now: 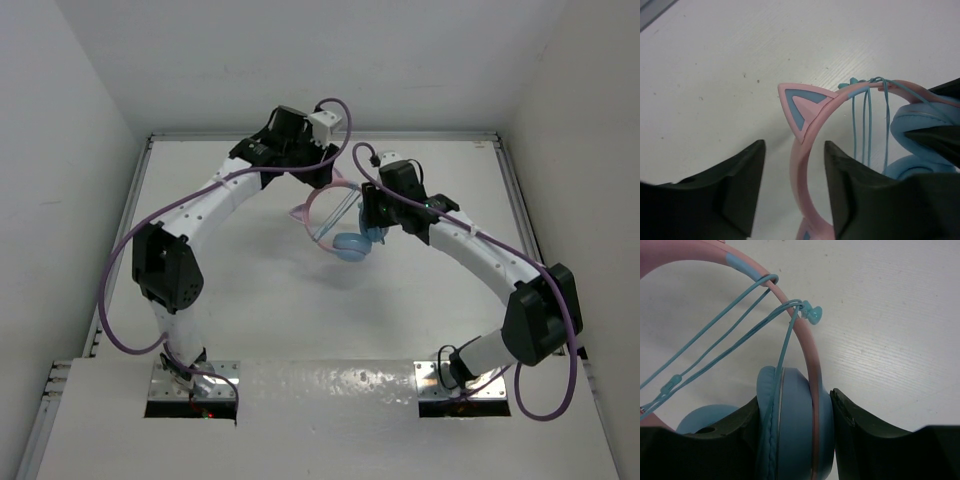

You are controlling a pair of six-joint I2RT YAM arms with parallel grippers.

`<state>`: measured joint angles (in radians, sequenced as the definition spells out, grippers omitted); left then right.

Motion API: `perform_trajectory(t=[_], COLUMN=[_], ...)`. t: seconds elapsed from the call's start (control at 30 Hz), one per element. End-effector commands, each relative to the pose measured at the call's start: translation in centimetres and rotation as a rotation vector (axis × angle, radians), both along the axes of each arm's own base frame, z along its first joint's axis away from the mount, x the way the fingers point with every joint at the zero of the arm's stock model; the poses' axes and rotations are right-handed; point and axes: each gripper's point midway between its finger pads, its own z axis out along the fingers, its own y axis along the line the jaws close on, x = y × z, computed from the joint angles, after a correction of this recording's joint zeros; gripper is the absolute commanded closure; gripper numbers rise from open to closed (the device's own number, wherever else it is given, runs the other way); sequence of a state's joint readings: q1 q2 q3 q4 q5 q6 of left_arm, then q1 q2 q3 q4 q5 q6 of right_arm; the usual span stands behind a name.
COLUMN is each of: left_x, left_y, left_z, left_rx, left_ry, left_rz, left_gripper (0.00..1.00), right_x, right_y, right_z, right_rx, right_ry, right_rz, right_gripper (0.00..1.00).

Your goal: Wrap the headphones

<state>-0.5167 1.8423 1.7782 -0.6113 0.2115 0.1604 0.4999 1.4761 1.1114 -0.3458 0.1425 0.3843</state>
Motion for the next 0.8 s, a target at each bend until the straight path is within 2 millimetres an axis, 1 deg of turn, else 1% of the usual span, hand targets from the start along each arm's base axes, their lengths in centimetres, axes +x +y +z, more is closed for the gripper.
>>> perform_trajectory(t=[0.0,0.03,0.07,0.1,0.13,0.2,0.23,0.27,0.3,0.33,0.4,0.43,0.5,0.57,0.63,0.73,0.77], left_x=[0.3,0.5,0.6,1.0,1.3,1.9,2.2,2.5,2.9,3.2,3.9,3.9,3.9,4.0,4.1,4.2,4.2], left_y=[-0.3,-0.1,0.3,1.1,1.5,2.8,3.3,3.6,4.4,4.7,6.2,6.4,6.6,6.7,6.8,6.6,6.6], left_z=[6.4,7.0,7.1,8.2,8.8,9.7,10.8,11.2,11.4,11.8,11.7,11.7,11.4,11.3,11.1,10.6,10.3], left_rx=[-0.099,-0.095,-0.081,-0.065,-0.061,-0.047,-0.056,-0.055,-0.047,-0.051,-0.037,-0.034,-0.027,-0.024,-0.020,-0.011,-0.010], left_ry=[-0.120,-0.131,-0.129,-0.151,-0.162,-0.178,-0.199,-0.207,-0.213,-0.219,-0.222,-0.221,-0.216,-0.218,-0.217,-0.210,-0.201], left_rz=[0.027,0.042,0.062,0.104,0.126,0.185,0.202,0.216,0.245,0.253,0.302,0.308,0.315,0.314,0.317,0.315,0.312], left_gripper=[0.47,0.44,0.37,0.32,0.31,0.29,0.28,0.28,0.27,0.27,0.27,0.28,0.28,0.28,0.28,0.28,0.28], right_x=[0.9,0.7,0.3,-0.4,-0.7,-1.8,-2.8,-3.4,-3.9,-5.3,-6.7,-8.1,-9.3,-11.1,-12.4,-13.5,-13.7], right_y=[0.7,1.0,1.0,1.5,1.4,2.1,2.9,3.3,3.6,4.8,6.0,7.1,7.9,8.9,9.3,9.9,10.1], right_z=[2.6,2.4,2.1,1.5,1.2,1.0,0.3,0.2,0.0,-0.3,-0.6,-1.0,-1.4,-2.2,-3.0,-4.0,-4.7], right_rx=[0.011,0.013,-0.001,-0.020,-0.023,-0.039,-0.029,-0.036,-0.040,-0.020,0.000,0.018,0.017,0.038,0.042,0.026,0.029], right_ry=[-0.068,-0.062,-0.048,-0.035,-0.024,-0.029,-0.013,-0.017,-0.018,-0.006,0.007,0.039,0.060,0.110,0.151,0.186,0.209], right_rz=[0.035,0.052,0.073,0.113,0.116,0.181,0.233,0.282,0.313,0.410,0.501,0.569,0.639,0.718,0.764,0.806,0.818], right_gripper=[1.00,1.00,1.00,1.00,1.00,1.00,1.00,1.00,1.00,1.00,1.00,1.00,1.00,1.00,1.00,1.00,1.00])
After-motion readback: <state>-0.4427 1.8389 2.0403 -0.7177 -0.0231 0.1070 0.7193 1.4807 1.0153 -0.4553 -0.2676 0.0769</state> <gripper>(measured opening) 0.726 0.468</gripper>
